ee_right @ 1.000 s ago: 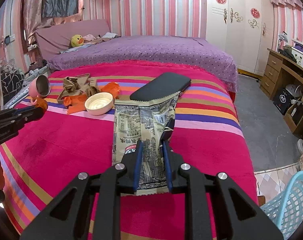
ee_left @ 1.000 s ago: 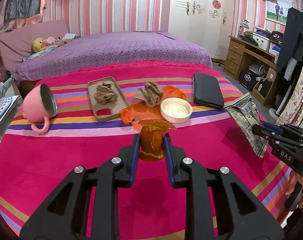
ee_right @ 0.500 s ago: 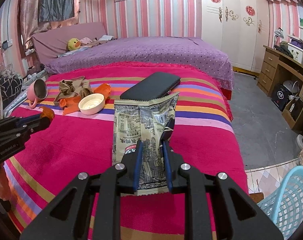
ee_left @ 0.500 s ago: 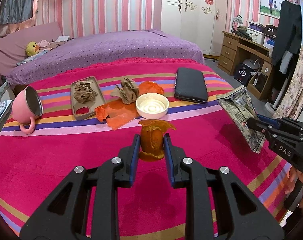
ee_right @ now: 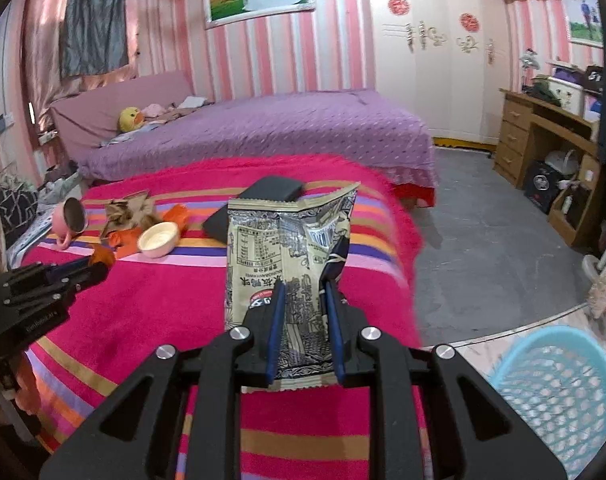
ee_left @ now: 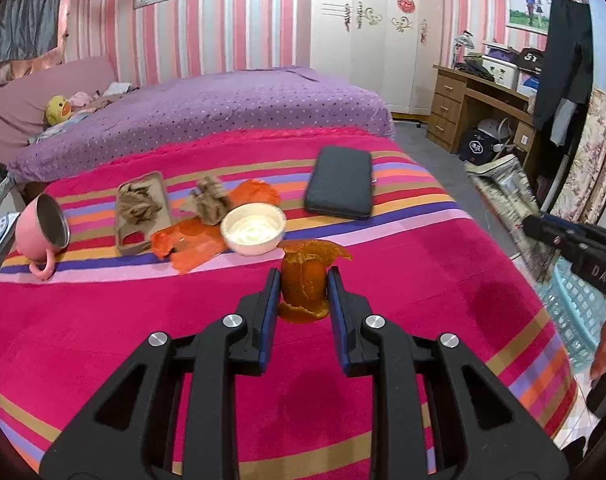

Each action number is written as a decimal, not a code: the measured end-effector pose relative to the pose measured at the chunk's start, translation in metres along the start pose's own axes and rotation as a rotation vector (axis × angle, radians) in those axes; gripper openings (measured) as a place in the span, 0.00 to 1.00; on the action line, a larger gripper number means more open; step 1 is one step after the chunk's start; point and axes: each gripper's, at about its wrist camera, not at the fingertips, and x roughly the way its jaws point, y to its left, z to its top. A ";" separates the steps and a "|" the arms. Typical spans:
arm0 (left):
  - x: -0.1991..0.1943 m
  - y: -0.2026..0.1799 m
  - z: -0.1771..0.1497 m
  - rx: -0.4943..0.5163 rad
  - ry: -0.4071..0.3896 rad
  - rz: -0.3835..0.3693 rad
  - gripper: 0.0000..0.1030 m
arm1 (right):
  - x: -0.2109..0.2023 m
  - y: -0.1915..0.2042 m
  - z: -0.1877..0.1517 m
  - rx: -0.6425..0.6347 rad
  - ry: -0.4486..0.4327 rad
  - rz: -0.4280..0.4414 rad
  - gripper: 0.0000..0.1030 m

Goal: Collect trash
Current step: 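Carry the peel and packet to the basket and open the left tool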

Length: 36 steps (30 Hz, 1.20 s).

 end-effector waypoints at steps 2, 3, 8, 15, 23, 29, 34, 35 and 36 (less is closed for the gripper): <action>-0.002 -0.011 0.003 0.014 -0.005 -0.004 0.22 | -0.010 -0.017 -0.003 -0.007 0.005 -0.035 0.20; -0.003 -0.018 0.004 0.018 -0.006 -0.008 0.22 | -0.017 -0.031 -0.006 -0.007 0.010 -0.064 0.20; -0.007 -0.055 0.006 0.032 -0.014 -0.052 0.22 | -0.042 -0.084 -0.020 0.008 0.025 -0.167 0.20; -0.011 -0.124 0.004 0.085 -0.024 -0.131 0.22 | -0.080 -0.166 -0.052 0.074 0.050 -0.306 0.20; -0.005 -0.199 -0.002 0.139 -0.022 -0.235 0.22 | -0.110 -0.216 -0.085 0.127 0.068 -0.394 0.20; 0.005 -0.252 -0.013 0.178 0.007 -0.312 0.22 | -0.121 -0.238 -0.103 0.169 0.064 -0.425 0.20; 0.016 -0.292 -0.027 0.208 0.032 -0.363 0.22 | -0.122 -0.246 -0.115 0.186 0.066 -0.431 0.20; 0.018 -0.297 -0.030 0.210 0.039 -0.371 0.22 | -0.123 -0.247 -0.117 0.189 0.062 -0.432 0.20; 0.022 -0.304 -0.032 0.213 0.046 -0.380 0.22 | -0.123 -0.248 -0.118 0.194 0.058 -0.432 0.20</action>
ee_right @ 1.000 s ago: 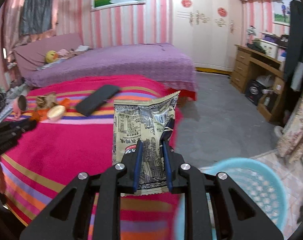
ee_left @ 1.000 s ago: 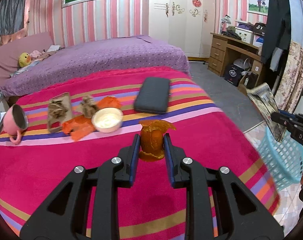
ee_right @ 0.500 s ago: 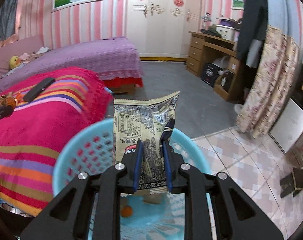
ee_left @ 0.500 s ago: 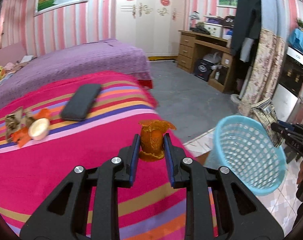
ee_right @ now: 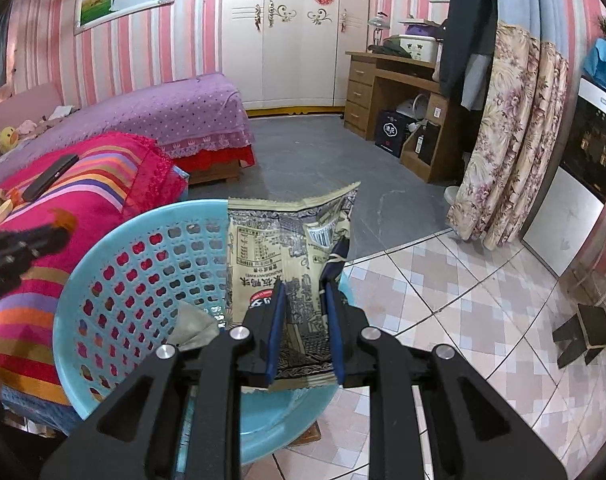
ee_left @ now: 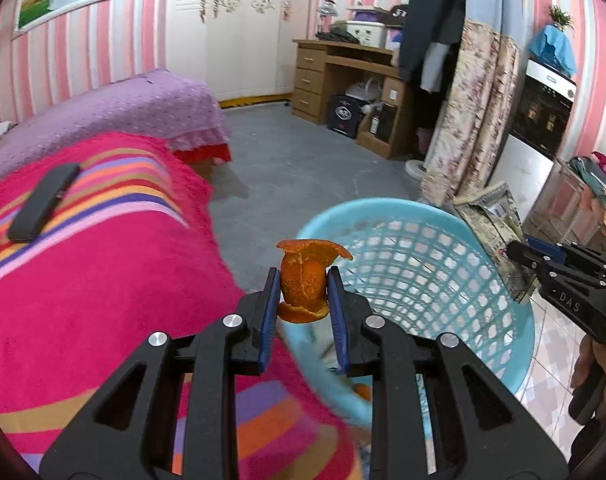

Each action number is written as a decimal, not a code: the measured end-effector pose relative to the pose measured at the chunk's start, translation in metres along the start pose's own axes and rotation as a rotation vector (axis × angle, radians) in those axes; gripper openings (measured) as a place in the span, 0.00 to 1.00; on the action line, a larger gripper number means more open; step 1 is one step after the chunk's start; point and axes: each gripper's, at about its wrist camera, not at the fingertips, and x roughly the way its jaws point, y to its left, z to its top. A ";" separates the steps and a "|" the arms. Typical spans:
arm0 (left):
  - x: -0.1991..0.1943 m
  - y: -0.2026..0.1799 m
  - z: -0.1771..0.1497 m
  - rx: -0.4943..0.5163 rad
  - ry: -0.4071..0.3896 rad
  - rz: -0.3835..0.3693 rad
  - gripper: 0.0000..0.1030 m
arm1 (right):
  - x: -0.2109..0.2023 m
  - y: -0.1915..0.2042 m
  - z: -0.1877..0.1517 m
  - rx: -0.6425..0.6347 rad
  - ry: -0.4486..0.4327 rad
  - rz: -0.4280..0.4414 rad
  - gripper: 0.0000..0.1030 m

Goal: Collect trash
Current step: 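Carry the peel and packet to the basket and open the left tool, then open the right tool to drop the printed packet into the basket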

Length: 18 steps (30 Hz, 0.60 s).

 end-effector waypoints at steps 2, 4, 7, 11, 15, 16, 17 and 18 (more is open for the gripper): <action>0.007 -0.008 0.001 0.011 0.004 -0.004 0.22 | 0.001 -0.003 -0.001 0.008 -0.004 0.000 0.20; 0.014 -0.018 0.002 0.026 0.007 -0.003 0.22 | 0.002 -0.006 -0.003 0.018 -0.004 0.000 0.20; 0.024 -0.024 0.004 0.024 0.030 -0.023 0.36 | 0.005 -0.009 -0.005 0.030 0.001 0.004 0.20; 0.023 -0.022 0.005 0.022 0.018 -0.005 0.57 | 0.006 -0.009 -0.008 0.030 0.001 0.004 0.20; 0.015 -0.005 0.008 -0.015 0.003 0.019 0.77 | 0.006 -0.007 -0.009 0.034 -0.005 0.005 0.20; 0.012 0.001 0.009 -0.026 -0.008 0.032 0.79 | 0.006 -0.007 -0.010 0.034 -0.005 0.006 0.20; 0.010 0.004 0.009 -0.031 -0.016 0.042 0.80 | 0.007 -0.006 -0.009 0.035 -0.006 0.007 0.20; 0.007 0.008 0.010 -0.034 -0.023 0.053 0.81 | 0.008 -0.004 -0.009 0.036 -0.007 0.009 0.21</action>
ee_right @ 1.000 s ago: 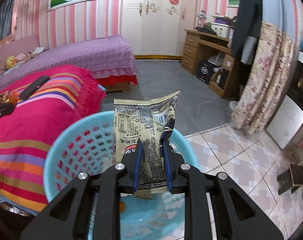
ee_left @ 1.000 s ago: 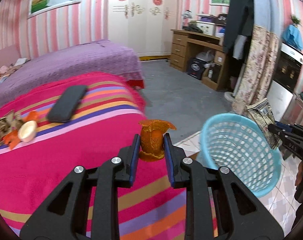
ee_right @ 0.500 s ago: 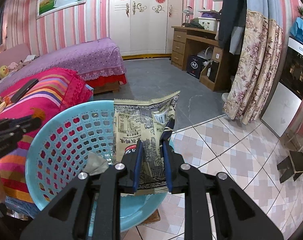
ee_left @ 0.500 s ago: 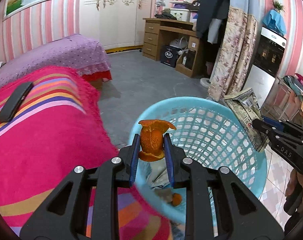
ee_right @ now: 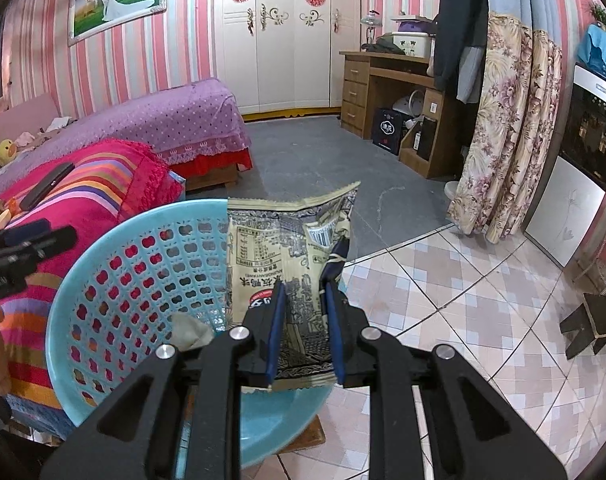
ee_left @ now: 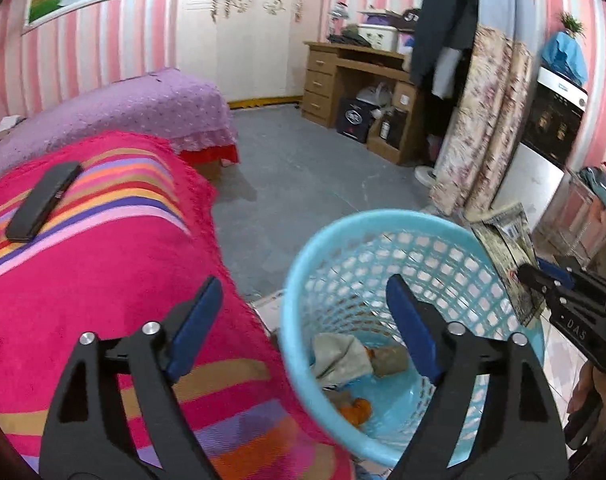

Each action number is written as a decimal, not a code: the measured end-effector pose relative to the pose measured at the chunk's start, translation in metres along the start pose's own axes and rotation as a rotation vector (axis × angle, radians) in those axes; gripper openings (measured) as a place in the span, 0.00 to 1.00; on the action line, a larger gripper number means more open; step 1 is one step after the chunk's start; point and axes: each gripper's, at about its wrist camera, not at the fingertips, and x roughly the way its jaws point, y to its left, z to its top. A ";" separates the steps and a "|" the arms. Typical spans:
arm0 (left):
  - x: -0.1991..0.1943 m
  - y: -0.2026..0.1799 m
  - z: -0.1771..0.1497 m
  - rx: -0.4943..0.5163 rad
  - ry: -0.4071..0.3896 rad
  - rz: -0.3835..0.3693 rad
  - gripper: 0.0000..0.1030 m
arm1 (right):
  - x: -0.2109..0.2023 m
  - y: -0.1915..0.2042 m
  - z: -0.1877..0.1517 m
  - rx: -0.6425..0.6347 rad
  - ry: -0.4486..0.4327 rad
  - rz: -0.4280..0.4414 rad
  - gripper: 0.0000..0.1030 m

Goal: Collect trash
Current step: 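Open the right tool to drop the printed packet into the basket, then move both tools back over the bed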

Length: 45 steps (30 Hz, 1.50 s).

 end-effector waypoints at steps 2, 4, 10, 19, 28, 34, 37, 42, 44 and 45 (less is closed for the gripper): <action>-0.005 0.007 0.002 -0.004 -0.014 0.025 0.84 | 0.003 0.005 0.001 0.001 -0.003 0.004 0.22; -0.008 0.011 0.002 -0.006 -0.022 0.041 0.87 | 0.006 0.013 0.000 0.000 -0.011 0.006 0.25; -0.012 0.019 0.002 -0.015 -0.028 0.063 0.88 | 0.010 0.026 -0.005 -0.012 -0.034 -0.005 0.56; -0.027 0.036 0.003 -0.033 -0.046 0.075 0.88 | -0.007 0.029 -0.005 0.014 -0.075 -0.025 0.93; -0.060 0.083 0.005 -0.078 -0.072 0.133 0.93 | -0.013 0.067 0.008 0.013 -0.088 0.014 0.95; -0.092 0.136 0.006 -0.099 -0.079 0.178 0.94 | -0.021 0.119 0.024 -0.032 -0.121 0.065 0.95; -0.111 0.169 0.007 -0.110 -0.087 0.215 0.94 | -0.022 0.150 0.034 -0.041 -0.134 0.110 0.95; -0.139 0.234 0.006 -0.132 -0.081 0.323 0.95 | -0.017 0.210 0.045 -0.074 -0.136 0.185 0.95; -0.145 0.256 0.004 -0.152 -0.077 0.348 0.95 | -0.015 0.234 0.047 -0.096 -0.129 0.211 0.95; -0.148 0.268 0.002 -0.163 -0.075 0.363 0.95 | -0.014 0.246 0.048 -0.111 -0.125 0.223 0.95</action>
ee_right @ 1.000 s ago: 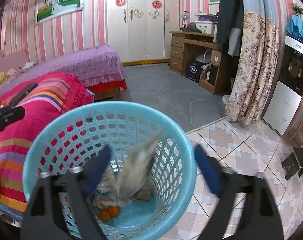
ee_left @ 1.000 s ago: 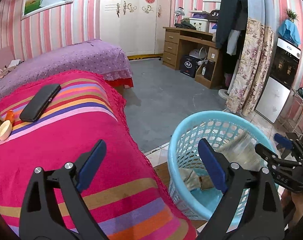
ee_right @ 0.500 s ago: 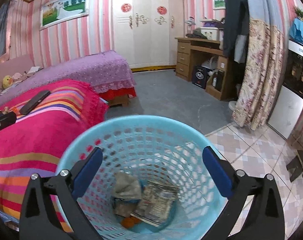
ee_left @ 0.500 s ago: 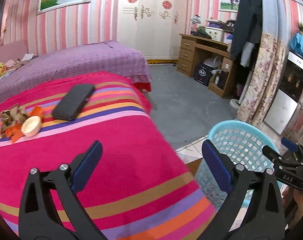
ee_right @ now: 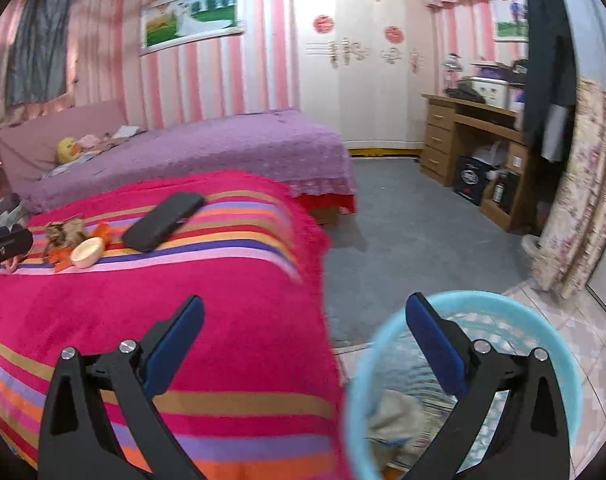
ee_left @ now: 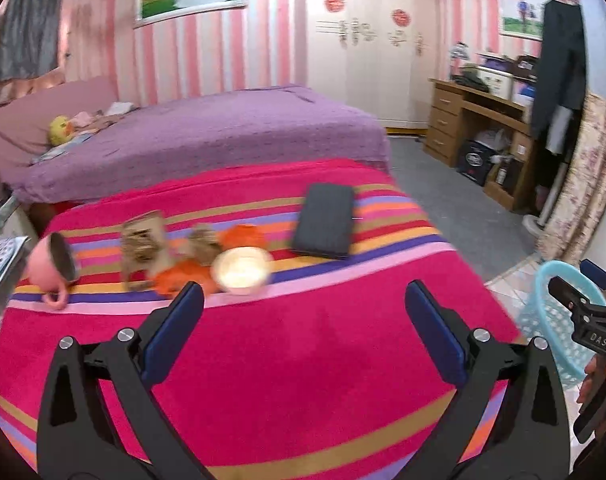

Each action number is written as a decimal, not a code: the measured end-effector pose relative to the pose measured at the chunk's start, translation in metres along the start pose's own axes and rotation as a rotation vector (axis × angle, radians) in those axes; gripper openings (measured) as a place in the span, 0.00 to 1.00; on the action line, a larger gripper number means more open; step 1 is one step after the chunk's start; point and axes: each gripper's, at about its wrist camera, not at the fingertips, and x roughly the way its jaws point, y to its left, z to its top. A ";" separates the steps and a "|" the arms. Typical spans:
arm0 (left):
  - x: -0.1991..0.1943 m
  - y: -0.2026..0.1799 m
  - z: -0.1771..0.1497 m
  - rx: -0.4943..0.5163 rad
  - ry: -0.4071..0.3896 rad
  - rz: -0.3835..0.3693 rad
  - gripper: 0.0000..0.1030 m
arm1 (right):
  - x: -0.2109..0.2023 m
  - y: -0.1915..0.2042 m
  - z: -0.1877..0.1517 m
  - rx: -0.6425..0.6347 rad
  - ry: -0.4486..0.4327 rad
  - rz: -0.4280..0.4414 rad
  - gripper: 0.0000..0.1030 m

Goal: Collect trash
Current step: 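Move both tools back over the bed, then grasp the cream bowl with the right tool while the left tool grasps the brown cloth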

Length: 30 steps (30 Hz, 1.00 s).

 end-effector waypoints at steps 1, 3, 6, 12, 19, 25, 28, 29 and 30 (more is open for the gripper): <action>0.002 0.012 -0.001 -0.007 0.002 0.018 0.95 | 0.004 0.012 0.002 -0.016 0.005 0.012 0.95; 0.006 0.032 -0.004 -0.021 0.004 0.046 0.95 | 0.010 0.032 0.006 -0.043 0.010 0.031 0.95; 0.014 0.056 -0.008 -0.040 0.024 0.070 0.95 | 0.019 0.060 0.012 -0.071 0.022 0.060 0.95; 0.023 0.094 -0.009 -0.091 0.048 0.092 0.95 | 0.031 0.108 0.021 -0.130 0.039 0.089 0.95; 0.023 0.137 -0.007 -0.122 0.046 0.157 0.95 | 0.051 0.156 0.039 -0.142 0.056 0.149 0.95; 0.026 0.162 -0.009 -0.147 0.060 0.197 0.95 | 0.066 0.198 0.041 -0.174 0.036 0.163 0.95; 0.029 0.173 -0.011 -0.148 0.070 0.212 0.95 | 0.073 0.211 0.037 -0.198 0.054 0.173 0.95; 0.031 0.176 -0.012 -0.150 0.072 0.215 0.95 | 0.076 0.214 0.036 -0.200 0.067 0.181 0.95; 0.033 0.181 -0.013 -0.154 0.076 0.220 0.95 | 0.079 0.217 0.034 -0.204 0.082 0.193 0.95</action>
